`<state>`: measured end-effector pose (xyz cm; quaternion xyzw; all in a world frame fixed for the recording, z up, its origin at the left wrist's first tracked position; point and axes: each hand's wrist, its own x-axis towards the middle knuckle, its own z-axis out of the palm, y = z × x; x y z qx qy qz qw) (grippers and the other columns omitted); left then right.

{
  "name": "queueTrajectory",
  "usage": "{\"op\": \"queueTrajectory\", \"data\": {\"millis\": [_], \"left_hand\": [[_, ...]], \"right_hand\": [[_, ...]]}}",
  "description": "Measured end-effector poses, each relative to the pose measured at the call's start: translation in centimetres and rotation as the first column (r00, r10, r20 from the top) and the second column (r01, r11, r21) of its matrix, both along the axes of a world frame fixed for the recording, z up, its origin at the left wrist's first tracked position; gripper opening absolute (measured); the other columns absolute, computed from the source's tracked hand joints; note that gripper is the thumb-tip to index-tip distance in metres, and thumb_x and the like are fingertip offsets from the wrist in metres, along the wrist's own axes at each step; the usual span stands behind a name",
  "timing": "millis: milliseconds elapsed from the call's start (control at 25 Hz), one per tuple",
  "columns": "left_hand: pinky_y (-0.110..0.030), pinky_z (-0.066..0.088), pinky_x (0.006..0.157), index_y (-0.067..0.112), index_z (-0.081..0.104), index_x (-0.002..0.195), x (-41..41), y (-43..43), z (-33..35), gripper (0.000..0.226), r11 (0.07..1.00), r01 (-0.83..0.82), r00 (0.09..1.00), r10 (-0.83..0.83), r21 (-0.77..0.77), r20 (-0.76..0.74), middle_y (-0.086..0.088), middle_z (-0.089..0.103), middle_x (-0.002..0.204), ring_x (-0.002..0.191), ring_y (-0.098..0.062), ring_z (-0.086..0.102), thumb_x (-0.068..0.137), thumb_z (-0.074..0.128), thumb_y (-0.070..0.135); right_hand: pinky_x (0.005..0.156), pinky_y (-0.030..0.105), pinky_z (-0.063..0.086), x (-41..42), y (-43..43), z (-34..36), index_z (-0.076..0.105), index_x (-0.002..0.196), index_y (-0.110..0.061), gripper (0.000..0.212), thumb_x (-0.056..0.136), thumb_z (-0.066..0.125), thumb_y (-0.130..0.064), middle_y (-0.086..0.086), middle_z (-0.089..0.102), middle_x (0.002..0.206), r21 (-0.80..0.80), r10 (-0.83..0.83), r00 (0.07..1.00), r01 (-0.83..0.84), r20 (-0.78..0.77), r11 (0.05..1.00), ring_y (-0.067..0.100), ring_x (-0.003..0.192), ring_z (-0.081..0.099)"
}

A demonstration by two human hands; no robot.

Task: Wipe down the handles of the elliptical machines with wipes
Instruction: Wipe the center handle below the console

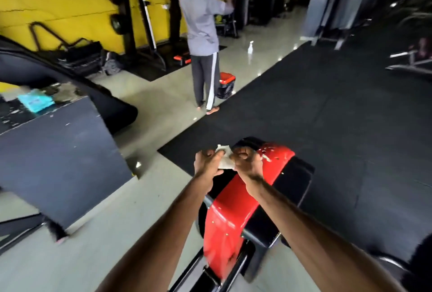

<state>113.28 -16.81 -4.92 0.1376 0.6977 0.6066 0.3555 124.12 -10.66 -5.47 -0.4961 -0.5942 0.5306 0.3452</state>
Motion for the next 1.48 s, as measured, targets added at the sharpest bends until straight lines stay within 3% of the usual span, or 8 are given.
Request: {"op": "queueTrajectory", "data": {"millis": [240,400,560,680,920,1200,1360,1480], "left_hand": [[-0.032,0.063,0.059,0.016,0.071,0.113,5.4,11.8,-0.1,0.032,0.985,0.169,0.985,-0.17,-0.015,-0.032,-0.007,0.072,0.11,0.093,-0.02,0.072,0.085,0.077,0.029],[-0.044,0.066,0.065,0.016,0.073,0.104,9.5,20.0,-0.5,0.019,0.964,0.259,0.963,-0.263,-0.067,-0.058,-0.01,0.073,0.101,0.074,-0.024,0.074,0.089,0.073,0.026],[-0.046,0.066,0.074,0.019,0.072,0.093,13.7,30.4,-2.0,0.005,0.95,0.297,0.95,-0.304,-0.097,-0.069,-0.01,0.075,0.104,0.09,-0.027,0.075,0.091,0.073,0.024],[-0.043,0.066,0.072,0.018,0.071,0.094,17.1,38.9,-2.6,0.004,0.96,0.262,0.964,-0.265,-0.097,-0.023,-0.012,0.075,0.104,0.093,-0.029,0.075,0.091,0.072,0.02],[-0.043,0.066,0.073,0.008,0.071,0.103,20.5,53.5,-1.4,0.012,0.977,0.199,0.98,-0.197,-0.072,0.033,-0.014,0.076,0.101,0.088,-0.03,0.077,0.092,0.07,0.012],[-0.045,0.066,0.073,0.014,0.067,0.099,17.1,66.5,-2.3,0.019,0.996,0.018,0.999,-0.015,-0.083,0.035,-0.016,0.073,0.104,0.089,-0.031,0.076,0.093,0.064,-0.004],[-0.039,0.066,0.069,0.01,0.069,0.108,12.8,73.1,-3.7,0.013,0.989,-0.127,0.984,0.135,-0.073,0.115,-0.016,0.075,0.102,0.086,-0.03,0.077,0.101,0.059,0.004],[-0.038,0.064,0.071,0.006,0.071,0.108,8.3,76.4,-3.9,0.018,0.967,-0.229,0.954,0.246,-0.111,0.171,-0.015,0.073,0.093,0.075,-0.024,0.071,0.103,0.056,0.014]], "right_hand": [[0.082,0.042,0.064,7.4,8.9,0.4,0.071,0.087,-0.032,0.009,0.088,0.073,-0.024,-0.006,0.077,0.094,-0.004,-0.132,0.991,0.132,-0.022,0.991,0.016,0.089,0.074],[0.076,0.037,0.063,12.0,16.1,-0.2,0.07,0.092,-0.024,0.011,0.088,0.079,-0.02,-0.001,0.076,0.096,-0.053,-0.161,0.986,0.159,-0.034,0.986,0.018,0.084,0.073],[0.082,0.037,0.064,17.0,27.1,-1.8,0.074,0.097,-0.023,0.008,0.089,0.076,-0.022,-0.002,0.076,0.1,-0.094,-0.167,0.985,0.163,-0.038,0.982,0.017,0.09,0.074],[0.078,0.03,0.063,20.6,36.2,-2.6,0.076,0.094,-0.022,0.005,0.093,0.072,-0.019,0.001,0.076,0.104,-0.135,-0.093,0.993,0.083,-0.071,0.987,0.016,0.091,0.073],[0.096,0.038,0.06,24.9,52.0,-1.5,0.079,0.104,-0.013,0.017,0.087,0.077,-0.014,0.004,0.079,0.104,-0.102,0.208,0.971,-0.22,-0.115,0.97,0.023,0.105,0.074],[0.094,0.036,0.058,20.5,67.7,-2.3,0.078,0.105,-0.021,0.036,0.072,0.091,-0.012,-0.001,0.079,0.104,-0.056,0.443,0.896,-0.441,0.026,0.896,0.017,0.099,0.076],[0.082,0.023,0.059,13.5,77.0,-3.7,0.076,0.102,-0.018,0.017,0.086,0.083,-0.021,-0.005,0.078,0.1,0.019,0.495,0.85,-0.506,0.184,0.862,0.009,0.089,0.075],[0.082,0.038,0.062,7.0,81.9,-4.5,0.07,0.093,-0.011,0.006,0.094,0.075,-0.009,0.012,0.076,0.101,-0.061,0.61,0.787,-0.607,0.089,0.792,0.021,0.08,0.074]]}}
